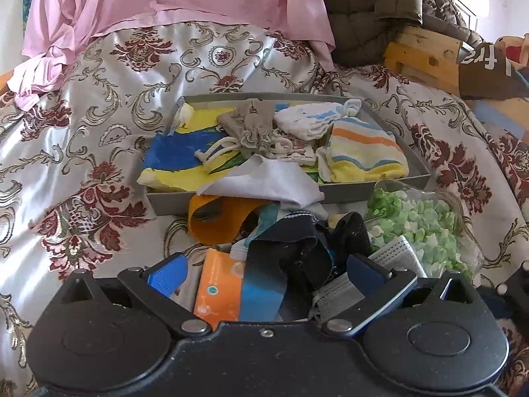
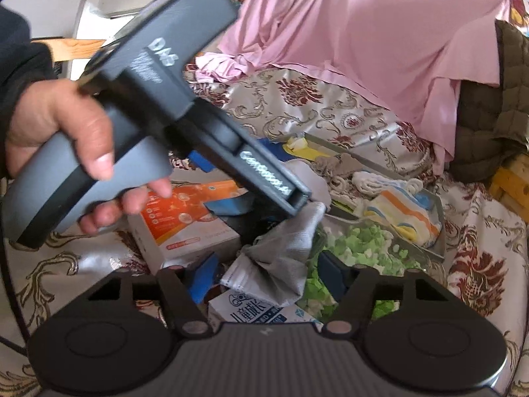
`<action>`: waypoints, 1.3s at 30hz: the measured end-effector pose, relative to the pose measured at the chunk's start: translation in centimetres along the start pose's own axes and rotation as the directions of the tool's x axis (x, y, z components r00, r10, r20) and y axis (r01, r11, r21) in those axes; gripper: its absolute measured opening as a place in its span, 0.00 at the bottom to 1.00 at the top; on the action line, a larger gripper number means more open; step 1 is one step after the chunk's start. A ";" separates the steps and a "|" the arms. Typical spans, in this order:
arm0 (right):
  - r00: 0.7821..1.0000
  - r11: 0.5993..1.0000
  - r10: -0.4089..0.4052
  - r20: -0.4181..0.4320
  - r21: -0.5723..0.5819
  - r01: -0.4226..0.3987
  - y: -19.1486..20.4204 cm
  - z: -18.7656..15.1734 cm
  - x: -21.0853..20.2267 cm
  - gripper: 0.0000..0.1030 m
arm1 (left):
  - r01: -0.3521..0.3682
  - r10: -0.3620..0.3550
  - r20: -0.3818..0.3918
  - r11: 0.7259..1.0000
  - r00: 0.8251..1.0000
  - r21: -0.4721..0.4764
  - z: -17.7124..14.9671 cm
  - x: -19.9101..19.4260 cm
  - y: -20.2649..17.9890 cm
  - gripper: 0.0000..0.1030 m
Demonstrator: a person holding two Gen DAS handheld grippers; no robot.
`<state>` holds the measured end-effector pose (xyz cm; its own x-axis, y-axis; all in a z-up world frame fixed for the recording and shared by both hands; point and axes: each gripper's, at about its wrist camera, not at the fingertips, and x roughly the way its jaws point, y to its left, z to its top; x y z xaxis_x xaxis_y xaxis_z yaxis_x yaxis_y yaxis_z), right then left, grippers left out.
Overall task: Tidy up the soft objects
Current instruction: 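Grasp the grey face mask with the right tool while the left tool grasps the dark navy cloth, then lift the mask with the right tool while the left tool lifts the navy cloth toward the tray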
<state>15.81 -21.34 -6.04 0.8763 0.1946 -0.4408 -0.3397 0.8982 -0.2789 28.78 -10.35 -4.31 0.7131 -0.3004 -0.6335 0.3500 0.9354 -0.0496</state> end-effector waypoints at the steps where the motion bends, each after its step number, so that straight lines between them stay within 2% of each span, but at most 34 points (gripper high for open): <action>1: 1.000 1.000 0.000 0.003 -0.010 0.000 0.1 0.0 0.0 0.60 | 0.005 -0.005 -0.003 1.000 1.000 -0.002 0.1 0.1 -0.1 0.99; 4: 1.000 0.999 0.001 0.005 -0.035 0.000 0.6 0.0 0.1 0.46 | 0.015 -0.015 -0.009 1.000 1.000 -0.021 0.3 0.4 -0.2 0.99; 5: 1.000 0.999 -0.002 0.005 -0.040 0.002 0.7 -0.1 0.1 0.39 | 0.017 -0.017 -0.010 0.999 1.000 -0.031 0.3 0.5 -0.2 0.99; 8: 1.000 0.999 0.006 -0.004 -0.042 -0.006 0.7 -0.1 0.2 0.26 | 0.025 -0.025 -0.011 0.999 1.000 -0.047 0.4 0.6 -0.2 0.99; 10: 1.000 0.998 0.008 -0.007 -0.055 -0.008 0.9 -0.1 0.3 0.22 | 0.026 -0.027 -0.011 0.999 1.000 -0.043 0.4 0.7 -0.3 0.99; 15: 1.000 0.997 0.008 -0.009 -0.070 -0.008 1.1 -0.2 0.2 0.17 | 0.033 -0.034 -0.015 0.998 0.999 -0.051 0.3 0.9 -0.3 0.99; 21: 1.000 0.998 0.022 -0.018 -0.054 -0.023 0.8 -0.1 0.2 0.16 | 0.044 -0.045 -0.017 0.997 0.999 -0.056 0.3 1.1 -0.3 0.87; 25: 0.999 0.998 0.029 -0.023 -0.049 -0.030 0.6 -0.1 0.3 0.16 | 0.066 -0.067 -0.020 0.997 0.998 -0.047 0.3 1.2 -0.7 0.70; 29: 0.999 0.998 0.030 -0.025 -0.046 -0.031 0.6 -0.1 0.3 0.17 | 0.082 -0.082 -0.033 0.996 0.996 -0.028 0.1 1.3 -1.3 0.42; 30: 0.999 0.999 0.031 -0.026 -0.044 -0.032 0.7 -0.1 0.3 0.17 | 0.088 -0.089 -0.034 0.996 0.995 -0.028 0.0 1.3 -1.4 0.39; 32: 0.999 0.999 0.033 -0.028 -0.041 -0.034 0.6 -0.1 0.4 0.17 | 0.106 -0.107 -0.036 0.994 0.994 -0.025 -0.1 1.2 -1.6 0.21; 35: 0.999 0.999 0.034 -0.030 -0.035 -0.035 0.5 0.0 0.4 0.17 | 0.116 -0.116 -0.044 0.993 0.992 -0.008 -0.3 0.9 -1.9 0.13; 39: 0.999 0.999 0.032 -0.034 -0.037 -0.034 0.4 0.1 0.4 0.16 | 0.110 -0.110 -0.037 0.994 0.993 -0.010 -0.3 0.0 -1.7 0.09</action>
<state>16.06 -20.87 -6.26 0.8528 0.2103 -0.4780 -0.3815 0.8759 -0.2954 27.96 -11.85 -4.44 0.6476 -0.3943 -0.6521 0.4202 0.8986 -0.1260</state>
